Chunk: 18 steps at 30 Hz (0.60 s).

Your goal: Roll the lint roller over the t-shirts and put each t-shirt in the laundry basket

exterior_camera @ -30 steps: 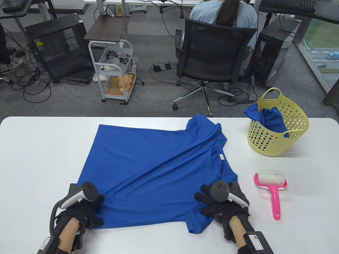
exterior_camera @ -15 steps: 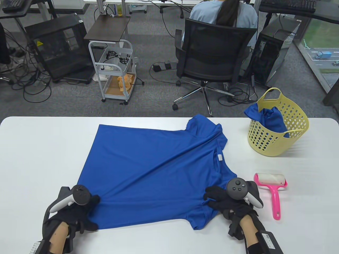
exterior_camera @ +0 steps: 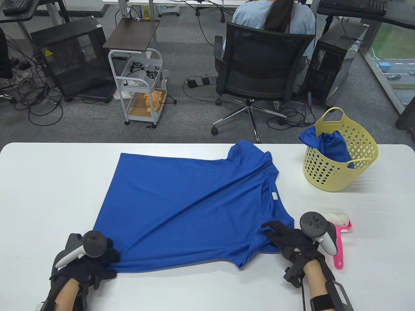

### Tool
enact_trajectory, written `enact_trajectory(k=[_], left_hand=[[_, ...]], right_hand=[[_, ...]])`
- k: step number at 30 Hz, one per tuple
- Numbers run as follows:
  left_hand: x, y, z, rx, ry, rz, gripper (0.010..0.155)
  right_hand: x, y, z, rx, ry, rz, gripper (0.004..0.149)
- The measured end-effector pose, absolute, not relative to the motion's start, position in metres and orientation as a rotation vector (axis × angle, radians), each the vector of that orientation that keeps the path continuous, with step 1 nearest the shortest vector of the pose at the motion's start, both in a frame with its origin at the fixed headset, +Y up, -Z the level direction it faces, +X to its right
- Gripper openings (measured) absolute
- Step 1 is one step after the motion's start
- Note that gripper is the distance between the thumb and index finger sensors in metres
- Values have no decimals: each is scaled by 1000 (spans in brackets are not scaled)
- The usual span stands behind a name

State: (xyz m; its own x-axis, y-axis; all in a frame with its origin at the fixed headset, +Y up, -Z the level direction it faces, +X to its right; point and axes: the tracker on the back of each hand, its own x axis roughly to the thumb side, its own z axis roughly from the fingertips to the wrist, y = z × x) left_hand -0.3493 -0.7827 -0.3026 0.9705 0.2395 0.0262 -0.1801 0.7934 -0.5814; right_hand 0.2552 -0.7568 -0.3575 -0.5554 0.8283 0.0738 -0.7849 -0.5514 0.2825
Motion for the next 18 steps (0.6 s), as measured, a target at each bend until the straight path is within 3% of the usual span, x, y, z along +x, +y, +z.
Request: enact_trajectory(k=[3,6,8,12,16,18], left_hand=[[-354,-775,-305,-541,-118,239,43],[-361,-749,-312,-380,-115,432,42],[-364,-720,-322,-268,-127,578,43],[-357,-659,-342,-55,-189,655,44],[-347,-609,-356,79,-271,842,44],[-342,-589,-358,69,-349,1042,45]], right_hand=[[260,-732,-362,243,160,2196,39],[259,-702,-366,263,85,2231,39],[256,-674,-369,276,-23,2234,39],[242,-623,-378,335,-146,2181,39],[225,-573,-378,421,-257,2136,39],[220,-548,-374,476,-313,2121,39]])
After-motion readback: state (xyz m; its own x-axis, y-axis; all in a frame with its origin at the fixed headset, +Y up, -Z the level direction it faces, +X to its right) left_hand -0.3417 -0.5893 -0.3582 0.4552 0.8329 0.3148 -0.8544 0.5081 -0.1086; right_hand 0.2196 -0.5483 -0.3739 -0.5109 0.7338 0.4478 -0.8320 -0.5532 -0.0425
